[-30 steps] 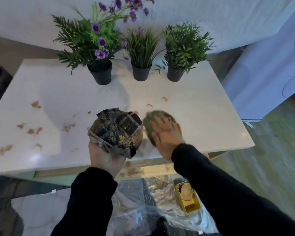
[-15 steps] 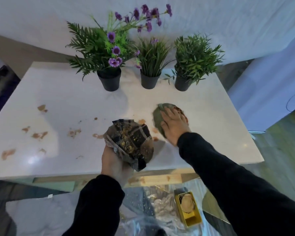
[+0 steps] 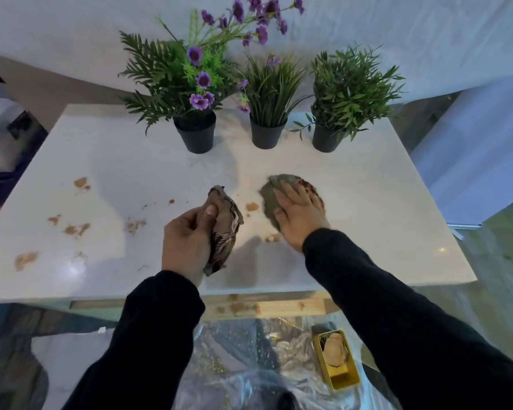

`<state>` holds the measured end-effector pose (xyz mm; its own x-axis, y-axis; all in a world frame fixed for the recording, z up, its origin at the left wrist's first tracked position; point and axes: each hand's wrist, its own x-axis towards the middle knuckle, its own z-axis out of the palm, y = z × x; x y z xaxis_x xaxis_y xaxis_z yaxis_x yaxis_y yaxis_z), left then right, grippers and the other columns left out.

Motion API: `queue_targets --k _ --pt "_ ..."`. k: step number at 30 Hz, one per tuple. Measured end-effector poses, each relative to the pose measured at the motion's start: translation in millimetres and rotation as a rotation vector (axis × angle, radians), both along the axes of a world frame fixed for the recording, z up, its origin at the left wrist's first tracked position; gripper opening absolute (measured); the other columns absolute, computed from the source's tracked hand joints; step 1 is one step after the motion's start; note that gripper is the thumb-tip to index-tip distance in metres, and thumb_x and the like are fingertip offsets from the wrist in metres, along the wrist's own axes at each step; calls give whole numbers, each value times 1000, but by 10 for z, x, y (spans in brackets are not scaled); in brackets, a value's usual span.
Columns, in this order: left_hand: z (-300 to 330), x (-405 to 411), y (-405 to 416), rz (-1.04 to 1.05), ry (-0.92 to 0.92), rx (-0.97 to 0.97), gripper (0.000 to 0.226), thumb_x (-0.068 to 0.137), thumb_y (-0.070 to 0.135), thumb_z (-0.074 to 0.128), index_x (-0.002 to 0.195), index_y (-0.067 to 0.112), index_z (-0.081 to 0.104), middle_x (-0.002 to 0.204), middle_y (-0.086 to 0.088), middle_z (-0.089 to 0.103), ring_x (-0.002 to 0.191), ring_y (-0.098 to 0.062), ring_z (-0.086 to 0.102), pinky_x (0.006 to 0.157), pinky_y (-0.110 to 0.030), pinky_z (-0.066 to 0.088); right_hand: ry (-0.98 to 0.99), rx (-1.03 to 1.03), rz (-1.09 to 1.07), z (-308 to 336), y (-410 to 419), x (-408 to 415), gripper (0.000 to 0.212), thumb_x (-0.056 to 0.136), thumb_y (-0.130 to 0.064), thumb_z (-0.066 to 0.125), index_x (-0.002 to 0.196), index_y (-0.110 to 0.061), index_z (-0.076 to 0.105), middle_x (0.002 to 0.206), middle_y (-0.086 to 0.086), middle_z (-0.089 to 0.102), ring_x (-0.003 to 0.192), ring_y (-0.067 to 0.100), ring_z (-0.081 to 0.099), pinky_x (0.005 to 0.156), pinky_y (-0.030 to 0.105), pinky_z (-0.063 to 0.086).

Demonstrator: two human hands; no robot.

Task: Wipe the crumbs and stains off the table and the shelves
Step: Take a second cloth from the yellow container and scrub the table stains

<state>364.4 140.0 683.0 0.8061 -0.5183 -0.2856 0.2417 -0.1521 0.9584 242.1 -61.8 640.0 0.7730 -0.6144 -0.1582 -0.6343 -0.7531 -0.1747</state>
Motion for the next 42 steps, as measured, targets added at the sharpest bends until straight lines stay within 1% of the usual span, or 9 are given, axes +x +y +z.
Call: queue_targets --k 3,7,11,14,17,22,30,36,42 --pt "100 204 7 -51 -460 269 33 99 42 55 79 19 69 68 4 67 67 -20 61 62 -31 47 -13 25 144 -4 336 -616 58 104 -45 18 160 -31 25 169 -11 9 157 16 3 124 36 -3" --pt "251 430 119 -133 -674 337 18 99 28 57 109 22 71 92 5 71 90 -21 64 78 -31 48 31 -2 48 19 -67 -1047 65 98 -47 10 160 -31 24 169 -9 11 156 16 8 125 37 3" --pt "187 424 323 -105 -612 300 26 97 22 60 122 27 67 107 3 73 99 -21 66 87 -33 53 1 -13 -141 33 -245 -312 58 104 -42 19 160 -30 19 170 -8 6 156 20 6 126 45 7" --pt "161 278 386 -24 -468 225 22 99 17 59 117 24 69 103 6 73 89 -3 67 71 -12 50 -35 41 53 -28 493 -163 58 104 -43 17 160 -29 23 170 -8 8 157 19 2 126 41 -1" --pt "156 190 447 18 -362 175 23 100 16 58 118 22 70 101 10 72 88 4 65 70 -12 48 -23 64 251 10 832 -677 66 98 -47 11 158 -29 31 169 -9 14 157 17 5 125 38 -3" --pt "204 120 771 15 -351 111 21 101 15 58 115 27 69 101 14 72 89 6 67 73 -12 50 54 -15 88 29 340 -378 78 88 -48 -2 159 -34 24 169 -7 15 156 18 9 126 39 5" --pt "67 28 1194 -92 -684 474 38 99 19 60 137 20 60 125 -6 69 111 -26 64 95 -31 49 79 -59 235 31 1009 -876 65 99 -44 12 157 -26 36 166 -3 26 155 21 20 123 43 13" --pt "-55 3 1384 -135 -741 470 42 99 16 59 141 20 57 128 -6 68 112 -27 64 95 -28 47 102 -66 -43 76 854 -29 59 105 -43 17 161 -23 21 170 -3 12 156 23 9 125 45 10" --pt "-126 -47 1117 -228 -831 337 45 98 4 54 142 14 56 130 -9 65 114 -26 60 95 -28 45 130 -43 99 2 1430 -623 77 92 -49 -9 161 -27 18 170 -6 4 157 15 -1 123 37 -6"
